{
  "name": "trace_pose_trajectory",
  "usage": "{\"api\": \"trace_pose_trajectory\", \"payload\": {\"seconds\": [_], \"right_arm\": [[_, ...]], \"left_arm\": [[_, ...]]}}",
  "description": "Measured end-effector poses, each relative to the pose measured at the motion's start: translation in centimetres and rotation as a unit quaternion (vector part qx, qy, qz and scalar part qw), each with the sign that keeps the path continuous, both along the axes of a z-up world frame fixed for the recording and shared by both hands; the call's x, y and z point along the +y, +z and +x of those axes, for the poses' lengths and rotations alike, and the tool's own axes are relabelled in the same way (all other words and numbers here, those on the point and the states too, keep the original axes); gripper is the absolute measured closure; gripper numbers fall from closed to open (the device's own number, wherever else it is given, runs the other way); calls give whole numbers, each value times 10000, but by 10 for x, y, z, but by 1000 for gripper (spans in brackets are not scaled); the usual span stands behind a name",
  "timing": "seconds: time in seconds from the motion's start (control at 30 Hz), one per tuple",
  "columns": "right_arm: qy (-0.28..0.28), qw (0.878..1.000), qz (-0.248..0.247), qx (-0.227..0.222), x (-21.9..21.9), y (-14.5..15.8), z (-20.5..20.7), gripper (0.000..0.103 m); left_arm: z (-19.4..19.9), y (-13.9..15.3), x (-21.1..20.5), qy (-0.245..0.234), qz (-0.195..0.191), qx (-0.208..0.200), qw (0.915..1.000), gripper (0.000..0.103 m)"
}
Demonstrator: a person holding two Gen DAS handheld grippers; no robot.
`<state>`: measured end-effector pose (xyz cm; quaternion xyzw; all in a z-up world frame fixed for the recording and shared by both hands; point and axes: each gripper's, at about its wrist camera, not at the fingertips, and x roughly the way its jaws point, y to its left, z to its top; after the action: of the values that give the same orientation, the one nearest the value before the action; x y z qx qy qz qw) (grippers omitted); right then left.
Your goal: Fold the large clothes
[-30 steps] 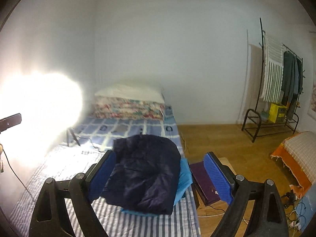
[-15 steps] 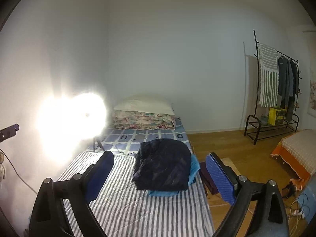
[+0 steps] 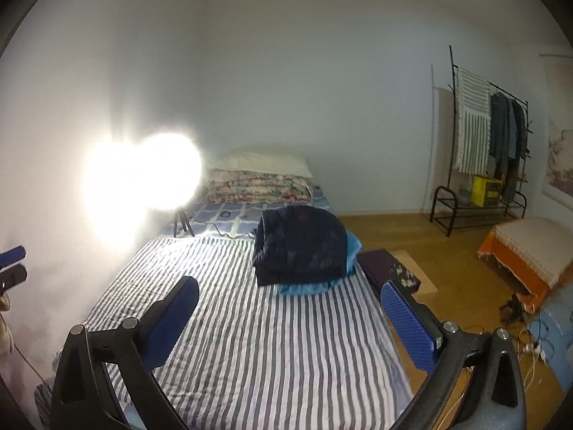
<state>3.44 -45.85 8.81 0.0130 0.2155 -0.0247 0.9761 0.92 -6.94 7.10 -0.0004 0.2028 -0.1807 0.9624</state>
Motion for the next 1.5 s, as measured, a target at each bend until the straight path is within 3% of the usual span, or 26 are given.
{"api": "trace_pose_trajectory", "payload": {"seconds": [0.17,0.5,0.9,1.5], "right_arm": [[-459,9981,-404,3,13,-20,-15,0],[-621,9972,-407,-60,22,-46,-25,0],[-774,9967,-189,169,14,-72,-34,0],[-852,9960,-90,264,4,-78,-43,0]], "left_arm": [[-12,-20,-12,55,206,-26,9998,0],[-18,-51,-37,141,303,139,9993,0],[-13,-61,-41,252,341,170,9990,0],[-10,-71,-44,267,407,197,9986,0]]}}
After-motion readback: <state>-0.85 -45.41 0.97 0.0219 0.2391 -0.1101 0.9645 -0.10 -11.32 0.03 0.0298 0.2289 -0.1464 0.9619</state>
